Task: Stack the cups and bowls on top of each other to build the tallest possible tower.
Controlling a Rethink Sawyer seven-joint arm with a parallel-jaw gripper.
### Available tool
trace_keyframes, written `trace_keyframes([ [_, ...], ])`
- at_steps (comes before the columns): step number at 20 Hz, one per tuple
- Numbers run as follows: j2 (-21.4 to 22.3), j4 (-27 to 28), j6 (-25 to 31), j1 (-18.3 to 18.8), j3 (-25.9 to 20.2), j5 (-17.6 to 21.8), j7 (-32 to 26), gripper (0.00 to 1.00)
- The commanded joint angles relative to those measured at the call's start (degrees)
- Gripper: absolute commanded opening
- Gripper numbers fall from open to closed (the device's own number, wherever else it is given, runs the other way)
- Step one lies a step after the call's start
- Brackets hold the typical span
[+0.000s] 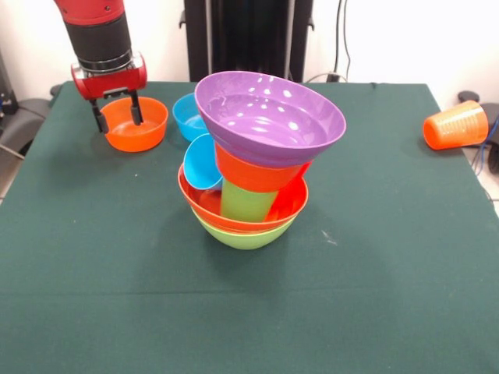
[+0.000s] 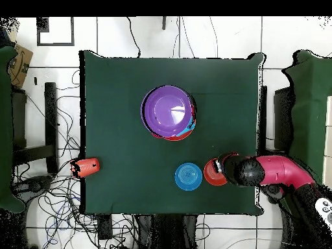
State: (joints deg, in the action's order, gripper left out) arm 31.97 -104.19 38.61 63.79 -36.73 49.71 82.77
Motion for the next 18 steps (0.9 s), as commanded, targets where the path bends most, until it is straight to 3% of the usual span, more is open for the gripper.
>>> trace_keyframes([
  [1,-2.1,3.4,4.2,-2.5,-1.9,6.8,-21.1,1.0],
  [8,-2.2,3.7,6.3,-2.1,-3.0,9.2,-29.6,1.0],
  [15,-2.5,3.5,6.1,0.8,-6.0,9.8,-41.0,1.0],
  [18,-3.2,3.8,5.2,1.2,-6.2,9.8,-42.9,1.0],
])
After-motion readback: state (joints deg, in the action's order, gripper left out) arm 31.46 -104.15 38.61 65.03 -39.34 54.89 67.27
